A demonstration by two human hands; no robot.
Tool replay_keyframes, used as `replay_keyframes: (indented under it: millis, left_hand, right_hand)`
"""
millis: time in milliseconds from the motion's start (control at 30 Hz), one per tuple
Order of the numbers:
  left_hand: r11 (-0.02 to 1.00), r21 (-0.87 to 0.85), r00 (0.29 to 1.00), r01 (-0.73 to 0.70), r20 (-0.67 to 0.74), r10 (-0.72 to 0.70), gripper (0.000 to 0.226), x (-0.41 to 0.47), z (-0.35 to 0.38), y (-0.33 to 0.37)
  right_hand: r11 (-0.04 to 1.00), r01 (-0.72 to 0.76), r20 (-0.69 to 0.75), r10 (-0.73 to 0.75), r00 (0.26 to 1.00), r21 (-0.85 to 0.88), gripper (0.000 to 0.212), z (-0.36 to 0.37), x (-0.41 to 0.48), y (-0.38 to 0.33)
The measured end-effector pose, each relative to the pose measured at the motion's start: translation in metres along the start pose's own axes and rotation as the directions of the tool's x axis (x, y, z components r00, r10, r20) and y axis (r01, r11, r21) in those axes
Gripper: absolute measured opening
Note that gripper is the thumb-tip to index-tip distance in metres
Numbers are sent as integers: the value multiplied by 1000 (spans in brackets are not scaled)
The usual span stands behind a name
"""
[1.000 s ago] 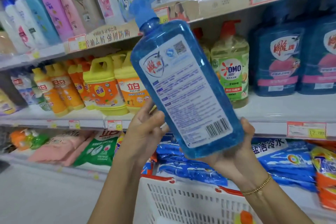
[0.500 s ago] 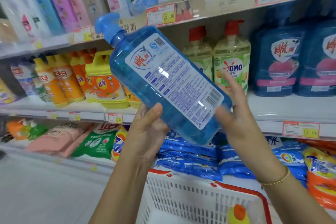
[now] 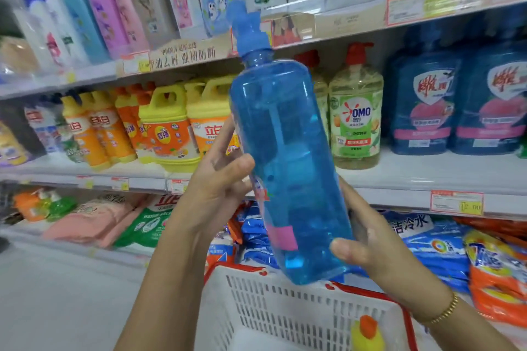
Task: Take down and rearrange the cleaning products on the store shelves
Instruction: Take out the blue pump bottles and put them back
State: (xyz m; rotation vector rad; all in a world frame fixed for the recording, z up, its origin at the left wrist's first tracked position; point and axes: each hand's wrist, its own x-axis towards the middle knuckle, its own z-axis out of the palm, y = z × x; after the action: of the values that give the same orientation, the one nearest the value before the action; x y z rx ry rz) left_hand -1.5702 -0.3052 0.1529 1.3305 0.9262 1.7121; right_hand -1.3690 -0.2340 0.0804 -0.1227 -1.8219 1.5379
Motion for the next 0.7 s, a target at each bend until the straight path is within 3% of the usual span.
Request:
replay_keyframes:
  millis: [100,200,300,433,567,700]
  left_hand:
    - [999,12,997,43,-63,-43,110,-2,-9,0]
    - [987,-67,984,146,-96,-152,97,-5,-22,-2]
    - [930,-258,956,261,-66,-287,83,-10,-29,-14]
    - [869,-345,929,355,28,-368,73,-11,-22,-31]
    - [744,-509,883,433,71,-465,81,-13,3,-43]
    - [748,-481,867,457,53,-495,88,-16,32,-45]
  right_hand:
    - [930,-217,143,182,973,295,73,12,-14,0]
    - [827,-387,267,297,917,408,58,15,-27,-7]
    - [756,-446,288,344,894,480,54,14,-38,-17]
    - [595,-489,298,395,869,638,63,17,-47,-39]
    - [493,-491,202,528,825,718,62,19,-50,-65]
    - [467,-556,246,570,784,688,69,5,-66,-83]
